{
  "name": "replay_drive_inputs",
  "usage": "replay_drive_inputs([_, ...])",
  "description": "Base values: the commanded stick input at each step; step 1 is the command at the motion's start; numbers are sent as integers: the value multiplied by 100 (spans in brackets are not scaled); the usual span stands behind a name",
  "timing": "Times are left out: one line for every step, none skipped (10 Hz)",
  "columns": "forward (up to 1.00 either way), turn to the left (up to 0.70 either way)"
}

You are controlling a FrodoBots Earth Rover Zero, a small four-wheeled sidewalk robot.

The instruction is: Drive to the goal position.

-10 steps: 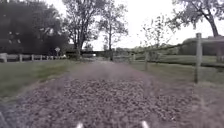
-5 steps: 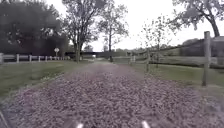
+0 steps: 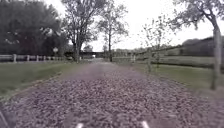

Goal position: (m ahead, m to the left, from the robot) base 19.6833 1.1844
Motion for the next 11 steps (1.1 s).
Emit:
replay_drive_inputs([70, 35])
replay_drive_inputs([70, 35])
replay_drive_inputs([70, 35])
replay_drive_inputs([70, 35])
replay_drive_inputs([70, 7])
replay_drive_inputs([70, 0])
replay_drive_inputs([70, 0])
replay_drive_inputs([70, 0])
replay_drive_inputs([70, 0])
replay_drive_inputs([70, 0])
replay_drive_inputs([70, 0])
